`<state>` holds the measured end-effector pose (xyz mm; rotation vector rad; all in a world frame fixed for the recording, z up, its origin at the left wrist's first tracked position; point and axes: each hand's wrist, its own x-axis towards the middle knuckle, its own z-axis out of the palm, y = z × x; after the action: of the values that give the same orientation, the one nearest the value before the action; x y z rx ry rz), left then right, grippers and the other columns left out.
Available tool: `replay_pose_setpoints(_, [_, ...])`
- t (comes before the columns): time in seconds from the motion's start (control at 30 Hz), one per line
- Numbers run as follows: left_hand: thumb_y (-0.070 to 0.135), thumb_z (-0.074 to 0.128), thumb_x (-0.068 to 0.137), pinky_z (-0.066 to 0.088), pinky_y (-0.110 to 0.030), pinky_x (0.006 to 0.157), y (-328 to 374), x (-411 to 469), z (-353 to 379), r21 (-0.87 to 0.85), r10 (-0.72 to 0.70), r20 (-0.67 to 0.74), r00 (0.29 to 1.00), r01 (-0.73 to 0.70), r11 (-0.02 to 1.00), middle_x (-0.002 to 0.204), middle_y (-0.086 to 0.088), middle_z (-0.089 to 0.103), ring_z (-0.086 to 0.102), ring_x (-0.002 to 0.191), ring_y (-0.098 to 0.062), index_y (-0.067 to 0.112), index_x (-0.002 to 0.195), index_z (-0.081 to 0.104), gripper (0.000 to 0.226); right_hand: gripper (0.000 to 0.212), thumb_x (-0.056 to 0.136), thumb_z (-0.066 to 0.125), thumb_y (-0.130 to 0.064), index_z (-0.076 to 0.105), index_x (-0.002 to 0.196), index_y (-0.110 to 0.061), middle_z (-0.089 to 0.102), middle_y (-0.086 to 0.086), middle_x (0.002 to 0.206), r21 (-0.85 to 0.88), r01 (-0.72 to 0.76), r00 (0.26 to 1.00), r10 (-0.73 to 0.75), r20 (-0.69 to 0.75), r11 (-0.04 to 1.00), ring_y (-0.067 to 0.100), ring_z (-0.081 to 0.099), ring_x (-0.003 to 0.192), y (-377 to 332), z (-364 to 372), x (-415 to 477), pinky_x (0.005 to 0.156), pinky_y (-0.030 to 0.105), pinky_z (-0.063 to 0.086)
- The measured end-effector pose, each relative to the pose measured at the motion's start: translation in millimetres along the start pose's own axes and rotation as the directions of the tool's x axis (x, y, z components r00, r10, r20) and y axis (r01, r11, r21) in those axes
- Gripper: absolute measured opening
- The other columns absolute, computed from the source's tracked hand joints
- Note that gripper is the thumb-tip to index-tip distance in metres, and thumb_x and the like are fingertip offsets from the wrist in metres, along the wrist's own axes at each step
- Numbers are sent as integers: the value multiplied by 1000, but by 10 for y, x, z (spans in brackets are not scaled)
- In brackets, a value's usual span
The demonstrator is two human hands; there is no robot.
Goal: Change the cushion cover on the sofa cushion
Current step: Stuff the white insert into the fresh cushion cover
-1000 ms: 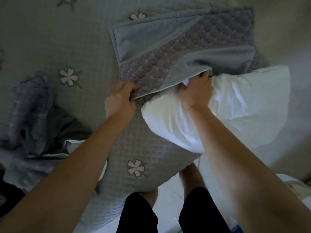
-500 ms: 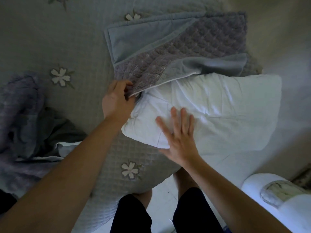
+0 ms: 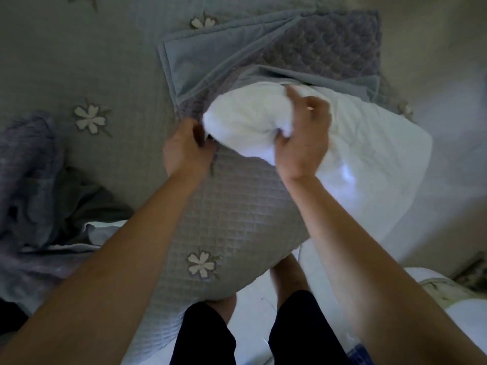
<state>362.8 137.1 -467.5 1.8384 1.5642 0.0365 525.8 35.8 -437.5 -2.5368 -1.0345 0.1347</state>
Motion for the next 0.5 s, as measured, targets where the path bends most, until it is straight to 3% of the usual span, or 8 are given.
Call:
replay_pose_setpoints(0.1, [16,50,93,37,-24,71,76,-22,-102,-110,-32,-89,996,22,994,90,1,59,56,84,-18,11,101,61,14,110,66,78,-50,18,154,-24,24,16,157,-95,319,894,-266,361,943,39,24,144,-66,286,-404,113,58,26])
replay_pose_setpoints(0.17, [11,52,90,39,-22,66,86,-45,-183,-191,-59,-113,992,37,981,86,6,60,54,77,-12,19,94,61,12,116,66,68,-68,10,152,-18,14,22,159,-45,386,863,-343,370,922,44,13,147,-23,418,-599,115,65,14])
replay_pose_setpoints(0.23, [12,54,88,39,-15,60,74,-51,-213,-228,-56,-94,994,33,973,81,10,60,53,70,-2,25,86,56,13,108,72,61,-75,13,152,-20,17,24,158,-8,414,880,-398,260,910,45,24,144,-11,451,-639,113,63,21])
replay_pose_setpoints(0.3, [14,56,88,39,-10,56,50,-37,-206,-256,-45,-73,996,25,966,75,14,58,52,65,4,27,81,55,15,92,79,69,-51,19,153,-28,29,21,155,-42,525,836,-506,211,850,40,45,127,-23,415,-556,99,54,40])
replay_pose_setpoints(0.37, [13,61,85,44,-18,59,28,-39,-203,-251,10,-97,995,-34,967,75,10,58,51,64,-1,22,86,58,10,93,73,74,-26,26,152,-32,41,13,147,-127,570,793,-503,345,812,36,53,103,23,408,-381,77,48,49])
replay_pose_setpoints(0.43, [14,67,79,45,-23,62,4,-66,-241,-224,81,-151,985,-114,968,78,4,60,53,65,-10,18,89,61,12,77,76,72,-17,40,144,-30,47,12,135,-200,508,812,-389,435,837,36,55,93,45,401,-172,67,45,52])
replay_pose_setpoints(0.5, [15,70,77,45,-23,63,-28,-84,-287,-217,118,-176,977,-155,964,80,4,63,55,67,-12,17,90,64,14,47,82,70,-18,55,126,-20,48,13,128,-245,364,864,-227,449,898,36,56,97,-62,423,29,66,40,49])
